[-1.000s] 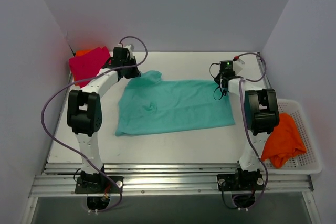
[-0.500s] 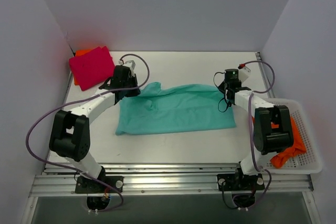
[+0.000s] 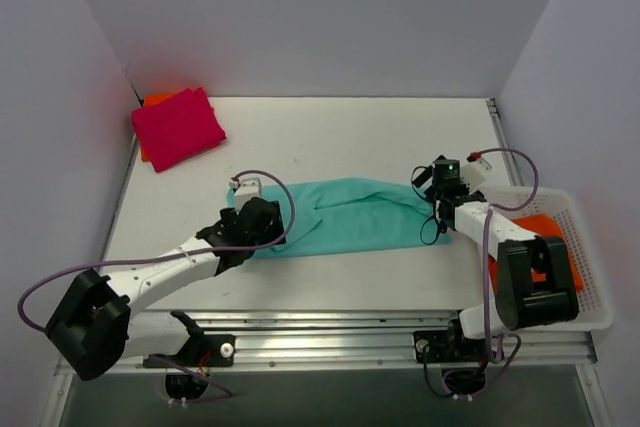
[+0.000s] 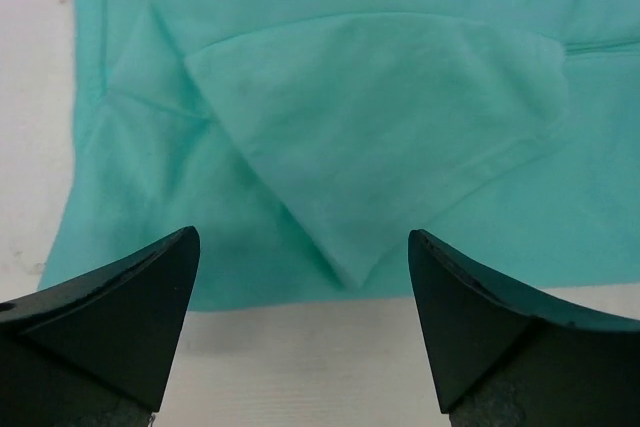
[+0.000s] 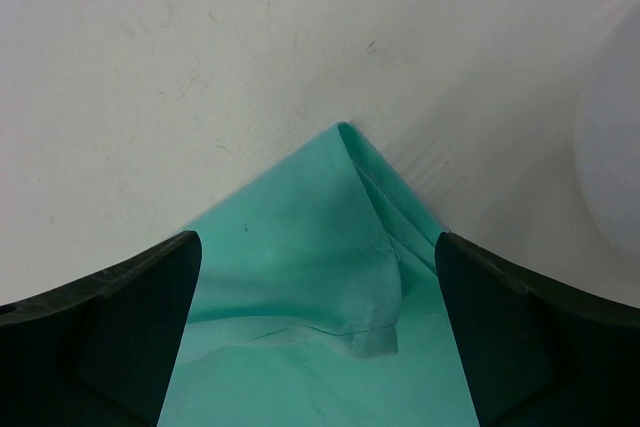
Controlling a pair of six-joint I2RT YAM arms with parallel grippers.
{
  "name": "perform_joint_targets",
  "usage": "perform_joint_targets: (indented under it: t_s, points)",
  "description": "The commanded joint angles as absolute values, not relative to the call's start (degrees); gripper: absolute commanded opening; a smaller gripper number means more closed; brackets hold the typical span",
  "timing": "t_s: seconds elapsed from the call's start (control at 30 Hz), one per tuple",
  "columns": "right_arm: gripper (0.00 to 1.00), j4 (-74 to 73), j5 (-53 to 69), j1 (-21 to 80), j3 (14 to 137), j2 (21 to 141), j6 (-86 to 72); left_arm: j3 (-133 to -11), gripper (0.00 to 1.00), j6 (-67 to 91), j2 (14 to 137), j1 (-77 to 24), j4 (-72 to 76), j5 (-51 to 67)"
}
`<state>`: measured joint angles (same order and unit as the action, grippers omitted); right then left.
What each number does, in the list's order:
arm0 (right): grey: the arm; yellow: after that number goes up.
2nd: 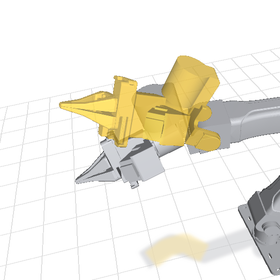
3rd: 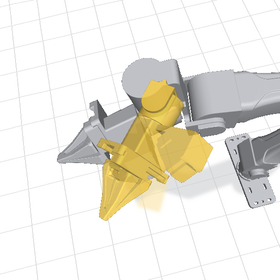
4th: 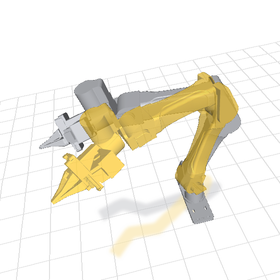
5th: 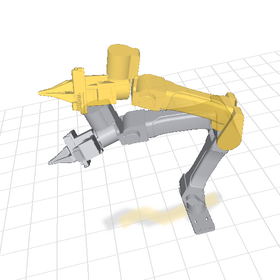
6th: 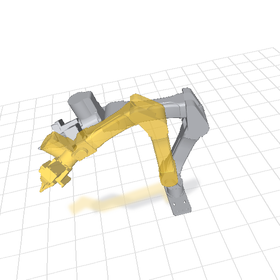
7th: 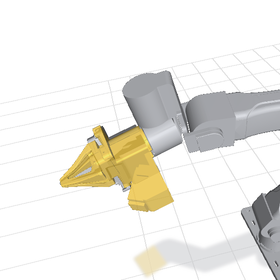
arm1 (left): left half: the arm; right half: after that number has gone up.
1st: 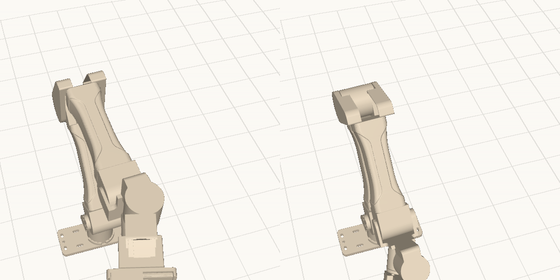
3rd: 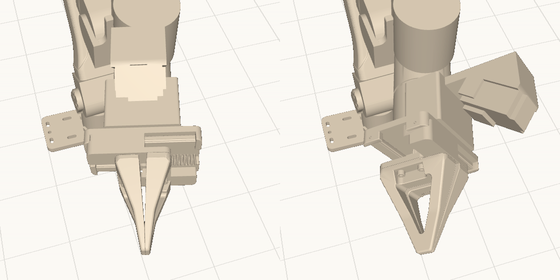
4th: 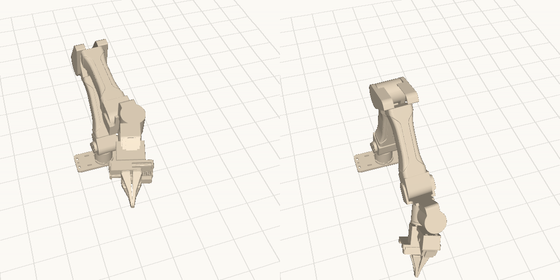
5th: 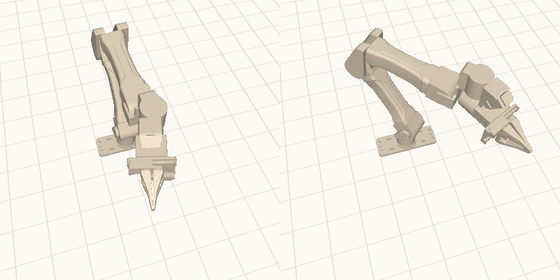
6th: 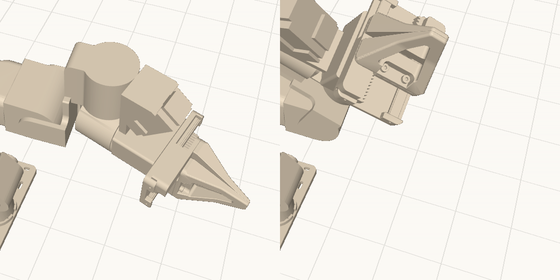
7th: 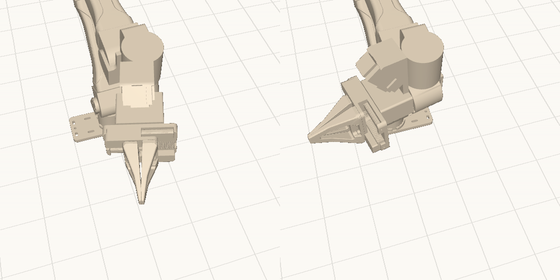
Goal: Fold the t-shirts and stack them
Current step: Fold the other side of the tshirt into a rectangle
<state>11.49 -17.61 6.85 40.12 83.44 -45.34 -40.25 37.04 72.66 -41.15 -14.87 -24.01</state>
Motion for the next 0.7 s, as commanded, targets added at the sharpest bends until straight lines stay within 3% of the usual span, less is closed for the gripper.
perform_joint_targets:
  t_s: [0.0,0.23,0.53,0.57,0.6,0.67]
  points:
    - [1.00,9.67,-22.15,7.03,38.33,79.72,-48.95,-38.24,0.94,47.98,68.13,-42.01,-18.45,-37.09]
    - [1.00,9.23,-23.21,7.29,37.79,74.45,-47.90,-40.07,0.94,47.73,64.42,-41.92,-18.99,-41.13]
    - [1.00,13.79,-18.90,8.26,36.83,76.37,-46.58,-42.80,0.94,46.23,74.96,-38.77,-9.43,-40.00]
    - [1.00,15.10,-19.24,8.00,36.39,77.16,-46.50,-42.45,0.99,45.27,76.71,-36.50,-7.58,-38.42]
    - [1.00,15.38,-19.42,7.65,36.39,78.13,-46.58,-41.93,0.97,44.92,77.60,-35.00,-5.99,-36.49]
    - [0.97,16.78,-18.73,7.21,36.82,81.64,-46.06,-41.49,0.80,43.78,80.05,-31.66,-1.68,-29.90]
